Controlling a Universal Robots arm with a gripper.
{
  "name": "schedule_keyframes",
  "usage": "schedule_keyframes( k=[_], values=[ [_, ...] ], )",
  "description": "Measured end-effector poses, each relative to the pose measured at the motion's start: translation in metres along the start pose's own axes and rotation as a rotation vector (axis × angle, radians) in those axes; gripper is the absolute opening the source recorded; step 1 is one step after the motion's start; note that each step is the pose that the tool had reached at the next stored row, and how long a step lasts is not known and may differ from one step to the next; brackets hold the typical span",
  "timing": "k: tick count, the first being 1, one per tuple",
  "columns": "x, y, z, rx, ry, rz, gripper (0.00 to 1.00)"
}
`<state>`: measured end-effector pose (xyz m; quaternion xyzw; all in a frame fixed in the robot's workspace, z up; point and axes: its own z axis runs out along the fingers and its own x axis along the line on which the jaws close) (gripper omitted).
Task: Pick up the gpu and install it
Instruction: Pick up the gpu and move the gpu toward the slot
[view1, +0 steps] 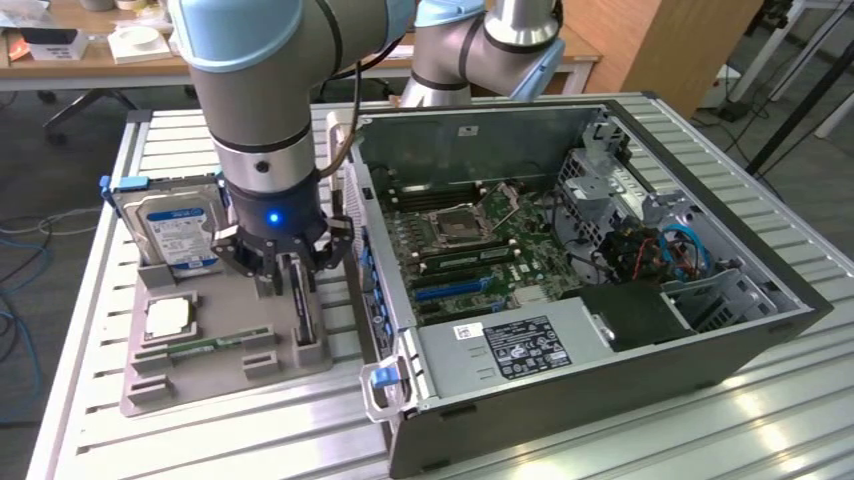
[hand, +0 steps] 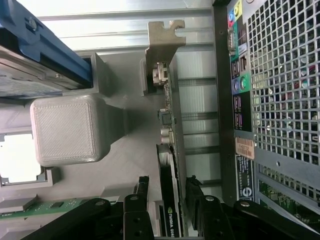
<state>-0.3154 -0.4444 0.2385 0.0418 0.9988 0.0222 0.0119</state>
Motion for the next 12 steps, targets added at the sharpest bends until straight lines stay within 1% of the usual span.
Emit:
schedule_keyframes(
  k=[12],
  values=[
    [0.0000,-0.0001,0.0029,0.0003,0.0001,0.000,0.43]
  ],
)
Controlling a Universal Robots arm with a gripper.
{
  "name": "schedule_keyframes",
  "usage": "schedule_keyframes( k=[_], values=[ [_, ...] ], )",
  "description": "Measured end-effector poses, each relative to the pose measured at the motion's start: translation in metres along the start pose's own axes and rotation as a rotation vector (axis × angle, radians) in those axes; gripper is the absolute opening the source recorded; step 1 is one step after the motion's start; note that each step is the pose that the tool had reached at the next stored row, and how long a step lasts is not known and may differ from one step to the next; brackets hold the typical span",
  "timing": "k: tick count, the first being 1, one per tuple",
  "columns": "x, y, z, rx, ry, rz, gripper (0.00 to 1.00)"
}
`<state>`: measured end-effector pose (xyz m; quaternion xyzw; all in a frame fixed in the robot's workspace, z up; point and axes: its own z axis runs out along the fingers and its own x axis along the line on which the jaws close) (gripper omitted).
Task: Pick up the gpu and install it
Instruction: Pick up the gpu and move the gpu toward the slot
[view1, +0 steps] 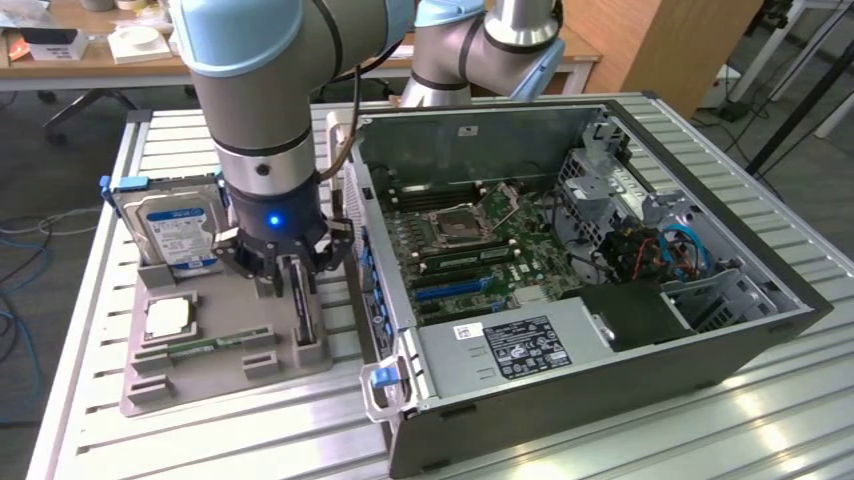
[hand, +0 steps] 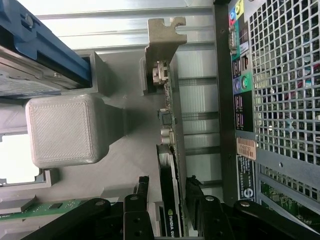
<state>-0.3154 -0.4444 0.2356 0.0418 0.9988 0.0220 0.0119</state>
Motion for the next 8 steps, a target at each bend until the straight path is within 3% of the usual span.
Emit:
schedule_keyframes(
  k=[8],
  values=[
    [-0.0019,0.0000,0.0020,-0.0001,-0.0001,0.000,0.43]
  ],
)
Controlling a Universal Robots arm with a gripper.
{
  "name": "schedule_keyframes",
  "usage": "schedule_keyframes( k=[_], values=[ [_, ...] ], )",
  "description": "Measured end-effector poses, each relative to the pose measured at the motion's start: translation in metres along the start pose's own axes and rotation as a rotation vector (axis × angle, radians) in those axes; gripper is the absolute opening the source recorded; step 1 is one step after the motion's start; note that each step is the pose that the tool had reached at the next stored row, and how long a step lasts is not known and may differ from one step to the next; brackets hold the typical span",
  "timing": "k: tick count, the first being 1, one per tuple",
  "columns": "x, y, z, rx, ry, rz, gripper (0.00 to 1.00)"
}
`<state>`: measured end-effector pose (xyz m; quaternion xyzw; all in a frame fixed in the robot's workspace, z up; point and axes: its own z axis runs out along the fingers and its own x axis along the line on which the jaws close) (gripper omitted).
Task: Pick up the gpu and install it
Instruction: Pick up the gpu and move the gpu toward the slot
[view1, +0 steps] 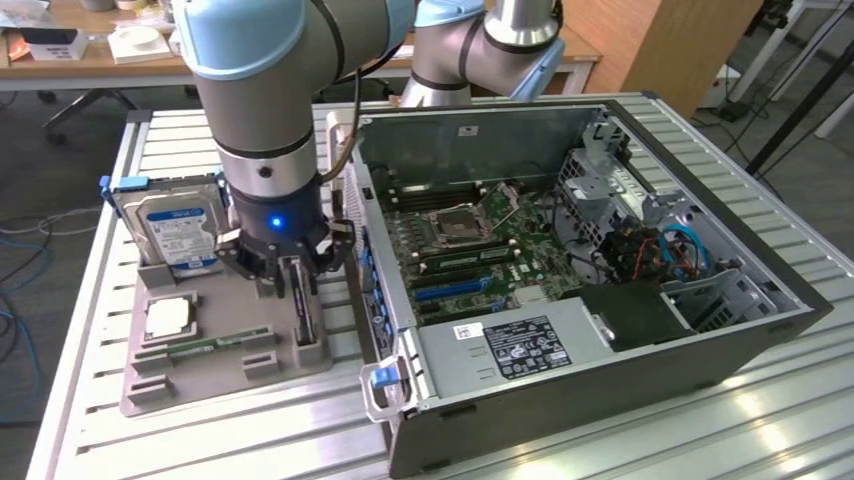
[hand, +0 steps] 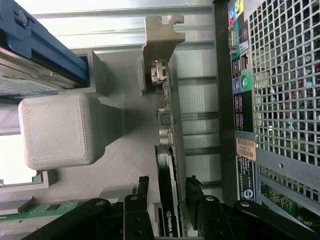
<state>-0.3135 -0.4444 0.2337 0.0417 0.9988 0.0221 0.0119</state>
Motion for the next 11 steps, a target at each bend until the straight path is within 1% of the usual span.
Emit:
schedule_keyframes(
  k=[11],
  values=[
    [-0.0005,0.0000,0.0021,0.0001,0.0001,0.000,0.43]
  ],
)
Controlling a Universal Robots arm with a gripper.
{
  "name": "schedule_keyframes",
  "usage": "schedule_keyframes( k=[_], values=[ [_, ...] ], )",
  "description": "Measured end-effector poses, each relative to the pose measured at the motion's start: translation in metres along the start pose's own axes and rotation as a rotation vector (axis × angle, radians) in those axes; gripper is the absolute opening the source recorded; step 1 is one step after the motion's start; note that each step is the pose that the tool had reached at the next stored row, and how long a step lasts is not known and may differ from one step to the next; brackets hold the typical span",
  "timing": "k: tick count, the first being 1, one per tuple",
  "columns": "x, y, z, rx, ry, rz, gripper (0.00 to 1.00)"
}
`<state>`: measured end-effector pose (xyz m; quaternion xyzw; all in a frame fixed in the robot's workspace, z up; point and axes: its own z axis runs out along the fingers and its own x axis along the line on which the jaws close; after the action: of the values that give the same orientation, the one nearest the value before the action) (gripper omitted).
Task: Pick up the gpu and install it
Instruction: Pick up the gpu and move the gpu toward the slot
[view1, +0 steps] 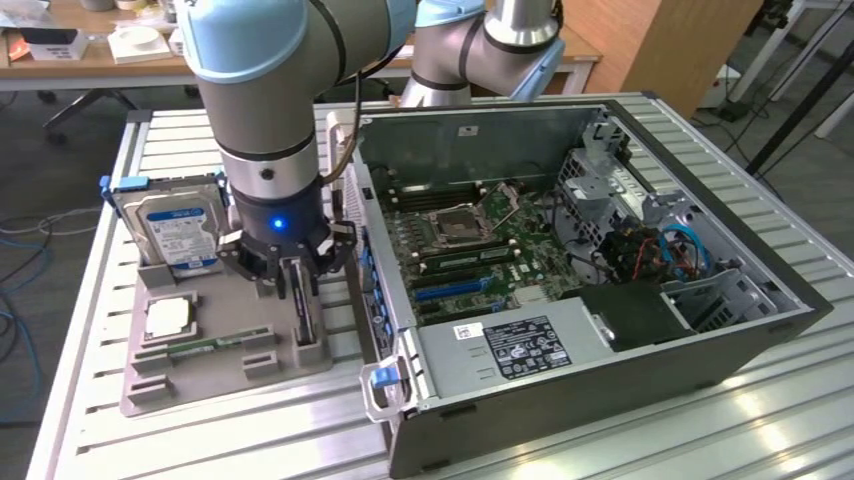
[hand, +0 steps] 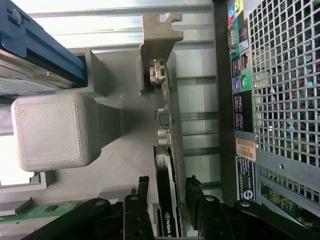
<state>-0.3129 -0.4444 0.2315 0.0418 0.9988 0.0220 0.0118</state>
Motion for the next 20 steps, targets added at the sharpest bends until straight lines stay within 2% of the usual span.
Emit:
schedule_keyframes(
  k=[8,11,12,20],
  values=[
    [0.0000,0.0000,0.0000,0.0000,0.0000,0.000,0.43],
    [0.0000,0.0000,0.0000,-0.0001,0.0000,0.000,0.41],
    [0.0000,0.0000,0.0000,0.0000,0.0000,0.000,0.35],
    [0.0000,0.0005,0.0003,-0.0005,0.0000,0.000,0.35]
  ],
)
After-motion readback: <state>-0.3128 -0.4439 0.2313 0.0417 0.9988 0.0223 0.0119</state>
